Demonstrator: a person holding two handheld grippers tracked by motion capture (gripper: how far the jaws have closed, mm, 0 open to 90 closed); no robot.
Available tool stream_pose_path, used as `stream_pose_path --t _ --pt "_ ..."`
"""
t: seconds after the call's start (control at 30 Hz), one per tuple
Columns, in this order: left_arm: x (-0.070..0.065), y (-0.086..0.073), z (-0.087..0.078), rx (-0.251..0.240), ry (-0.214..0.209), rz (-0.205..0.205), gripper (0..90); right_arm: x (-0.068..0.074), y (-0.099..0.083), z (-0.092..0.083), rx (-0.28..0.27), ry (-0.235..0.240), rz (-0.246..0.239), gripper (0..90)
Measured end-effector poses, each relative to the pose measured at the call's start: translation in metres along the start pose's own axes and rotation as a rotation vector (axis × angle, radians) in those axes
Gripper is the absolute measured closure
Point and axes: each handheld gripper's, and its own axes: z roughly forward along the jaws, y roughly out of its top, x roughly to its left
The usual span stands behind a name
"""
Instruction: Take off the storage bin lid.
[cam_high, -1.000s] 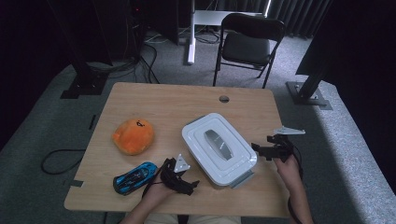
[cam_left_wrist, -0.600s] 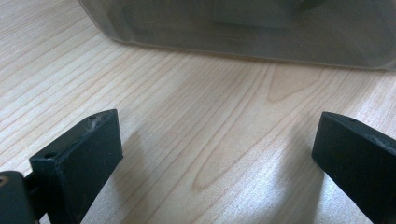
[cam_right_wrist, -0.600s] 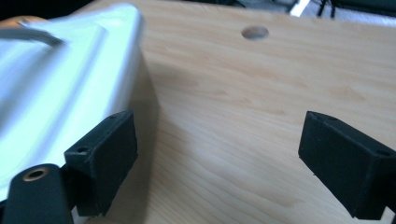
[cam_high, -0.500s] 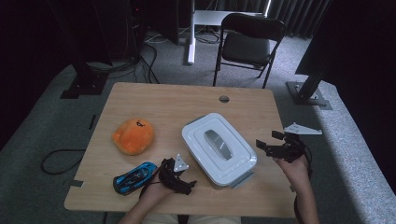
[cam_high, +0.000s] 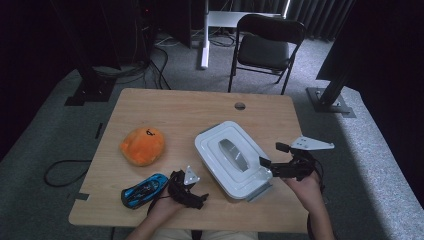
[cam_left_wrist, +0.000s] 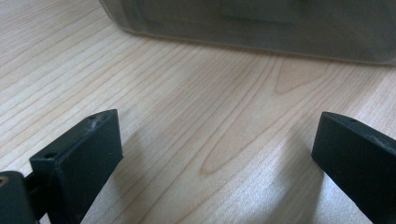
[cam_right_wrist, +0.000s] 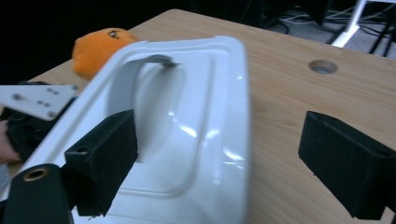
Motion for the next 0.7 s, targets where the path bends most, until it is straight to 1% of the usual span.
stream_pose_path --t 0.03,0.07,0.1,0.13,0.17,0.2,0.23,0.27,0.4,0.5,0.53,0.57,0.6,0.63,0.67,0.7 --pt "0.001 -0.001 -0.001 0.000 -0.002 0.002 2.3 0.006 0.000 0.002 -0.003 0.014 -0.010 13.6" --pt "0.001 -0.001 -0.001 0.000 -0.002 0.002 2.3 0.009 -0.001 0.002 -0.010 0.027 -0.030 14.0" --pt "0.002 -0.002 -0.002 0.001 -0.005 0.004 2.3 0.014 -0.001 0.004 -0.003 0.020 -0.048 14.2" --pt "0.002 -0.002 -0.002 0.001 -0.005 0.004 2.3 0.014 -0.001 0.004 -0.003 0.020 -0.048 14.2" --pt "0.003 -0.002 -0.002 -0.001 -0.006 0.005 2.3 0.020 -0.002 0.006 0.003 0.013 -0.065 14.3" --pt "0.003 -0.002 -0.002 -0.001 -0.006 0.005 2.3 0.020 -0.002 0.006 0.003 0.013 -0.065 14.3" --pt "0.003 -0.003 -0.002 -0.001 -0.009 0.006 2.3 0.024 -0.002 0.008 0.009 0.029 -0.069 14.3" --pt "0.003 -0.003 -0.003 -0.001 -0.010 0.008 2.3 0.025 -0.002 0.009 0.015 0.026 -0.071 14.4" --pt "0.003 -0.003 -0.003 -0.001 -0.011 0.009 2.3 0.031 -0.004 0.015 0.045 0.043 -0.081 15.7" --pt "0.003 -0.003 -0.003 0.000 -0.011 0.010 2.4 0.033 -0.006 0.018 0.057 0.040 -0.091 15.8" --pt "0.002 -0.003 -0.003 -0.001 -0.010 0.009 2.4 0.033 -0.006 0.018 0.057 0.040 -0.091 16.7" --pt "0.002 -0.003 -0.003 -0.003 -0.009 0.006 2.4 0.036 -0.007 0.021 0.055 0.051 -0.082 20.2" --pt "0.002 -0.003 -0.003 -0.002 -0.009 0.006 2.4 0.040 -0.008 0.025 0.068 0.043 -0.082 20.6" --pt "0.002 -0.003 -0.003 -0.002 -0.009 0.006 2.4 0.040 -0.008 0.025 0.068 0.043 -0.082 20.6" --pt "0.001 -0.003 -0.002 -0.002 -0.011 0.007 2.4 0.044 -0.009 0.030 0.088 0.044 -0.088 21.5" --pt "0.001 -0.003 -0.002 -0.001 -0.011 0.009 2.4 0.046 -0.010 0.033 0.096 0.033 -0.097 24.4"
